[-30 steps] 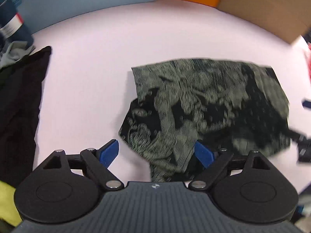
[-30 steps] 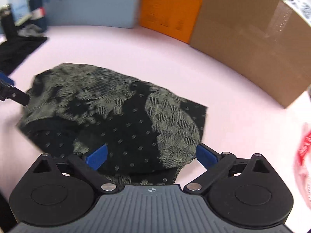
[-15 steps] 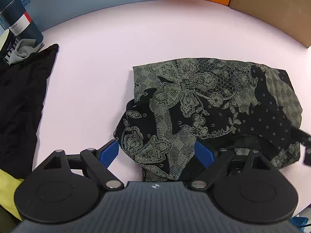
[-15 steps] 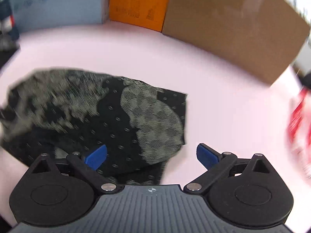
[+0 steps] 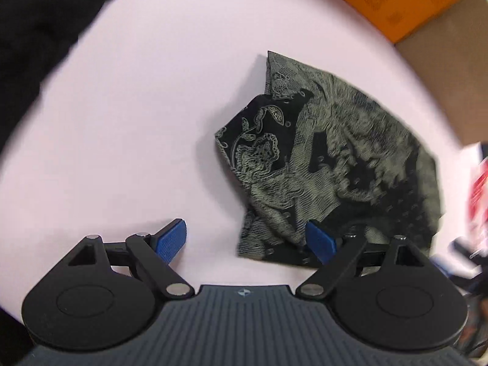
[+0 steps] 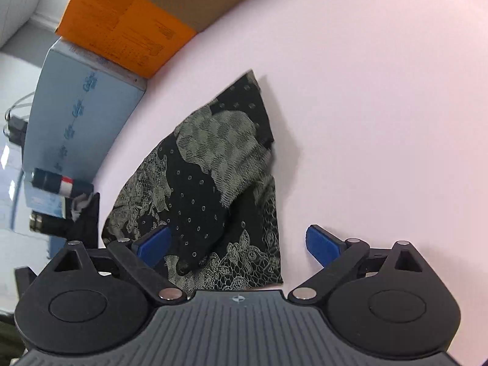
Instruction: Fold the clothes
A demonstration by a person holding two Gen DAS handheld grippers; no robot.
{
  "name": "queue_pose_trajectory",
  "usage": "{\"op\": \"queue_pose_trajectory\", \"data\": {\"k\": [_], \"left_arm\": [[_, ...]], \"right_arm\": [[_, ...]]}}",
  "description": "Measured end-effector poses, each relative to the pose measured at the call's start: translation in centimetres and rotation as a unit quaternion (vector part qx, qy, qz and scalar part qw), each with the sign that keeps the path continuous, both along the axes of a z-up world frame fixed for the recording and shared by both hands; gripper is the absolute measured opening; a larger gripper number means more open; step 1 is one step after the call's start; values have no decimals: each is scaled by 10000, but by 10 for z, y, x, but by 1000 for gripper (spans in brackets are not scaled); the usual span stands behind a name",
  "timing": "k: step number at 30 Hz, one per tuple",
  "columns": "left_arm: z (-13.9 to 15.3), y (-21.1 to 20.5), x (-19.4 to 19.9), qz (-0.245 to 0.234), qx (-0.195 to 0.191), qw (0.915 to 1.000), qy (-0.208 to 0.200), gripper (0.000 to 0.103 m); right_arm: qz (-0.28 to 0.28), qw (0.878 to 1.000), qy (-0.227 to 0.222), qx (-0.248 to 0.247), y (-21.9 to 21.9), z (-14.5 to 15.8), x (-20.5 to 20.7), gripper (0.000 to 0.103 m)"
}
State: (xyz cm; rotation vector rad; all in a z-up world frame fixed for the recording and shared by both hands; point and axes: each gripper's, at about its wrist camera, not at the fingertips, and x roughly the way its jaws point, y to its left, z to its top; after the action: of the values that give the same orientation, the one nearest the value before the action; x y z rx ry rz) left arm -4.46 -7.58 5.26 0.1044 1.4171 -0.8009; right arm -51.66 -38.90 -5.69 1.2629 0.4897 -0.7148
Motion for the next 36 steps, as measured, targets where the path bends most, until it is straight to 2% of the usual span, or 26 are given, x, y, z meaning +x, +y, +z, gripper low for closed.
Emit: {"op": "queue_pose_trajectory", "data": {"k": [2, 6, 8, 10, 14, 17, 21, 23, 25, 30, 33, 35, 36], "left_arm": [[-1, -2, 5, 8, -66, 9999, 122, 87], [0, -19, 2, -427, 46, 9991, 32, 87], [-1, -28, -2, -581, 103, 9983, 11, 91], [-4, -34, -1, -564, 168, 9982, 86, 99], [-9, -40, 14, -428, 84, 9969, 653, 103], [-16, -41, 27, -438, -233, 9869, 1533, 102], [-24, -37, 36, -642, -417, 9787, 1904, 102], [-30, -31, 45, -590, -666, 9720, 2175, 103], [-40, -25, 54, -651, -1018, 9617, 2462, 103], [-64, -12, 77, -975, -2008, 9212, 3186, 103], [-69, -14, 82, -1150, -2316, 8993, 3527, 103], [-70, -25, 80, -1324, -2334, 8917, 3644, 103], [-69, -32, 79, -1443, -2199, 8930, 3653, 103]], "right_arm": [[-117, 9995, -230, 152, 1, -10, -5, 97], [-104, 9988, -443, 205, -2, -15, -5, 97], [-77, 9984, -523, 201, -4, -17, -3, 97], [-53, 9982, -562, 198, -5, -18, 0, 97], [-89, 9973, -668, 295, -9, -22, -3, 97], [-78, 9969, -710, 334, -11, -23, -5, 97], [-54, 9968, -731, 326, -11, -23, -9, 97], [-60, 9964, -777, 335, -11, -24, -11, 97], [-66, 9958, -845, 350, -11, -26, -13, 97], [52, 9925, -1143, 438, -15, -32, -21, 97], [133, 9874, -1468, 582, -19, -38, -29, 97], [181, 9839, -1637, 695, -22, -40, -33, 97], [174, 9823, -1697, 774, -23, -41, -35, 97]]}}
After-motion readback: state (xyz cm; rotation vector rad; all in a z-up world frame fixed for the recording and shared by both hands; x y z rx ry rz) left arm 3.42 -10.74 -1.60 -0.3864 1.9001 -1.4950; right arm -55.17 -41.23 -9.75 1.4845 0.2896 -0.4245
